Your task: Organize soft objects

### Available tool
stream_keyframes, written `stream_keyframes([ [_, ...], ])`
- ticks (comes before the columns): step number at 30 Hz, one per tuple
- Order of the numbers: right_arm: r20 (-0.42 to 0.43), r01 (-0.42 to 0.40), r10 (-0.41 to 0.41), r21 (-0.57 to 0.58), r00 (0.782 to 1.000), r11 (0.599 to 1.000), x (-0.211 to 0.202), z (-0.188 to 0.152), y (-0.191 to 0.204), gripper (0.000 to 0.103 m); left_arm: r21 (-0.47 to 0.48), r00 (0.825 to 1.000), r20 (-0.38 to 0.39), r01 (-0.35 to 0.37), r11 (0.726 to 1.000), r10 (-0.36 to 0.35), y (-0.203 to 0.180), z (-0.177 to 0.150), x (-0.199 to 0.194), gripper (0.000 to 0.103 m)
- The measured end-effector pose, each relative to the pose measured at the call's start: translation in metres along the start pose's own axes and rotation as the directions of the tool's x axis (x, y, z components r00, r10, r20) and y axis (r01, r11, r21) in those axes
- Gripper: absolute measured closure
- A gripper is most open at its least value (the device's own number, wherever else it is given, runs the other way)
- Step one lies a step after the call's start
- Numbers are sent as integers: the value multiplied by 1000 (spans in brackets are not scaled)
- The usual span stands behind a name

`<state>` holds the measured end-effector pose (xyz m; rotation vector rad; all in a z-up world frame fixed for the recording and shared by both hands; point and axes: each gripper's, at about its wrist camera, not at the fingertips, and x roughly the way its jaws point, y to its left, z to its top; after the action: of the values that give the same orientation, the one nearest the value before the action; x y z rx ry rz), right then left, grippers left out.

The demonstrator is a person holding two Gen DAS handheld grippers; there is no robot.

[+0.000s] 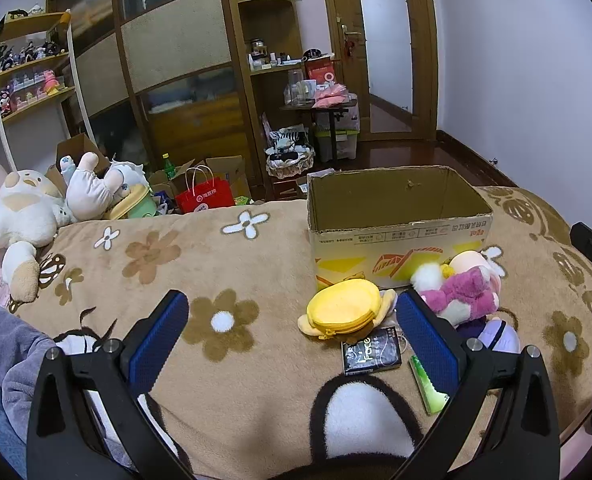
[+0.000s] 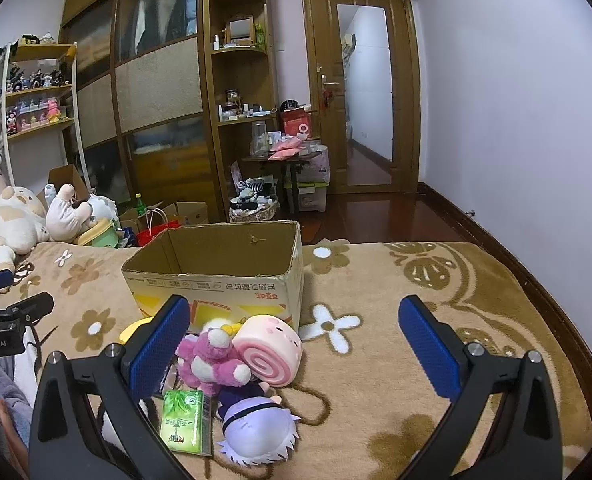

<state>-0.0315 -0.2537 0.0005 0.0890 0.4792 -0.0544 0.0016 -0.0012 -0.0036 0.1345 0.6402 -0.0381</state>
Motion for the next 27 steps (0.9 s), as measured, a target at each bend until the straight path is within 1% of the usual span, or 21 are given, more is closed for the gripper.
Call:
stream_keyframes([
  [3, -5, -2, 2, 0, 1000, 1000, -1, 1, -1, 0, -1, 1000, -3, 2, 1000, -2, 1, -2, -1, 1],
  [4, -8, -3, 3, 0, 1000, 1000, 6, 5, -2, 0, -1, 1000, -3, 3, 1000, -3, 1, -2, -2, 1],
  [27, -11, -6, 6, 3, 1000, 1000, 7, 4, -2, 0, 5, 1000, -1, 0, 1000, 0, 1, -2, -1, 1],
])
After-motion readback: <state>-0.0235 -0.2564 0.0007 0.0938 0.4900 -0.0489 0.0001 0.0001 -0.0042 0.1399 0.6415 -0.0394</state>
